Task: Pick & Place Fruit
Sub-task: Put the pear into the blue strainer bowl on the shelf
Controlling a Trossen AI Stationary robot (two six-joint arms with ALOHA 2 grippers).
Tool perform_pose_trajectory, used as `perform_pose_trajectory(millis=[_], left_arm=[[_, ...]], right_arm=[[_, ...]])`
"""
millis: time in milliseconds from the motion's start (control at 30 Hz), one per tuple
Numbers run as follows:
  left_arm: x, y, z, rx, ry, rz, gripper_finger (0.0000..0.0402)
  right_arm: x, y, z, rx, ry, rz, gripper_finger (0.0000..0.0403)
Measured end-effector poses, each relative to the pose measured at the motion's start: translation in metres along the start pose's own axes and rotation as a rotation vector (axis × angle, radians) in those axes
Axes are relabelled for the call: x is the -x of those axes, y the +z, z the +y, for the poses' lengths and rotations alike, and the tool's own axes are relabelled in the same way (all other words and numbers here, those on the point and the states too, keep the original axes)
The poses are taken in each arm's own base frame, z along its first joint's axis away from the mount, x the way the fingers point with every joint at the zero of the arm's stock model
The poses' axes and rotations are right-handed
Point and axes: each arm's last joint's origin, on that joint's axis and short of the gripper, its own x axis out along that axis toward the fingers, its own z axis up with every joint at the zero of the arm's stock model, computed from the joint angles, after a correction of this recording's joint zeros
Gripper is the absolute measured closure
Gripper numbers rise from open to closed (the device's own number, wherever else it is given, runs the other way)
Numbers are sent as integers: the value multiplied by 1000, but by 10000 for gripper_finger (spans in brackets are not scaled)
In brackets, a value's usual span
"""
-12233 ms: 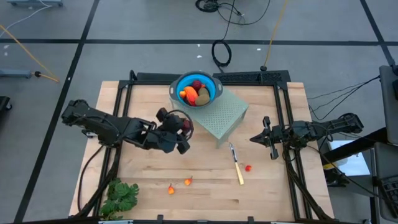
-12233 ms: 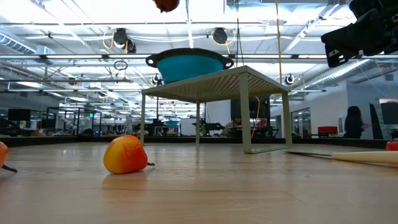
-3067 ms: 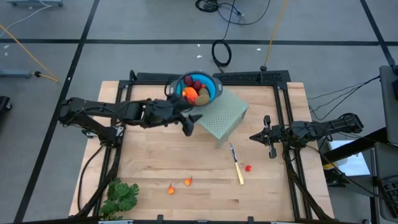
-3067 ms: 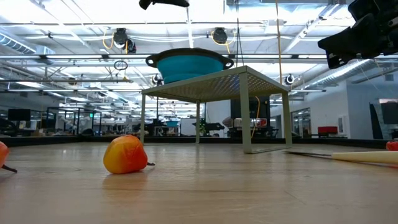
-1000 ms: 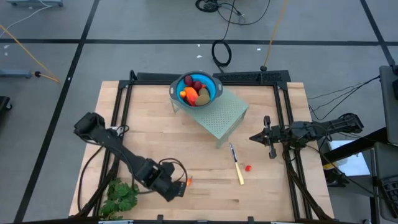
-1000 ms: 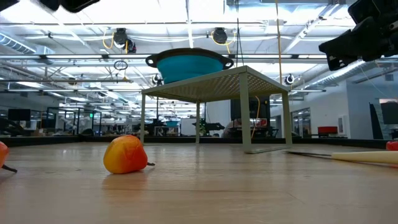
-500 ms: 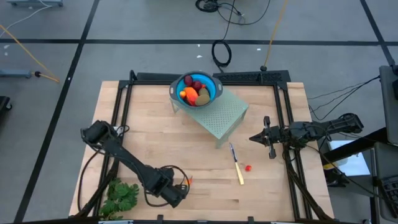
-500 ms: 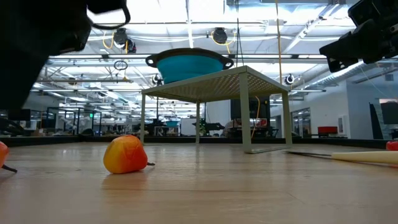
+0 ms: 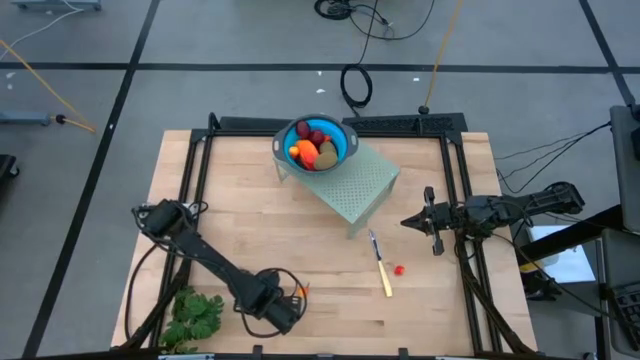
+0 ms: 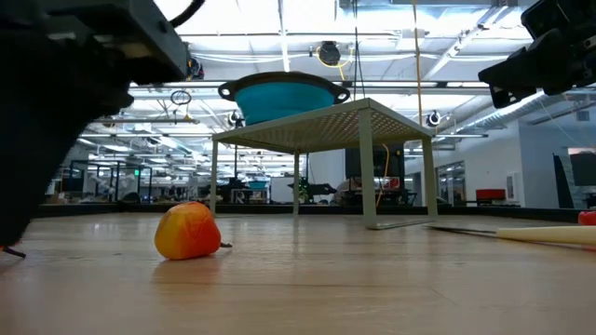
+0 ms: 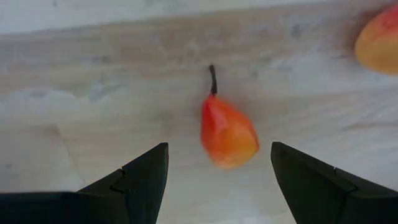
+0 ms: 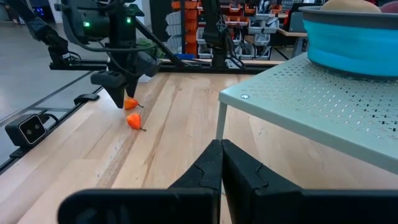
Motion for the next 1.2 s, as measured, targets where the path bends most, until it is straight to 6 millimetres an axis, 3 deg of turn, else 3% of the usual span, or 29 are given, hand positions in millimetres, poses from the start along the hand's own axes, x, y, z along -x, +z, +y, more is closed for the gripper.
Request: perform_pose_trajectory(millis=[400, 1200], left_arm=[[-1, 6, 0, 5, 8, -54, 119], [-12, 7, 3, -26, 4, 22, 119]], right_arm=[[0, 0, 0, 0, 0, 0, 403], [0, 0, 0, 0, -1, -1, 403]])
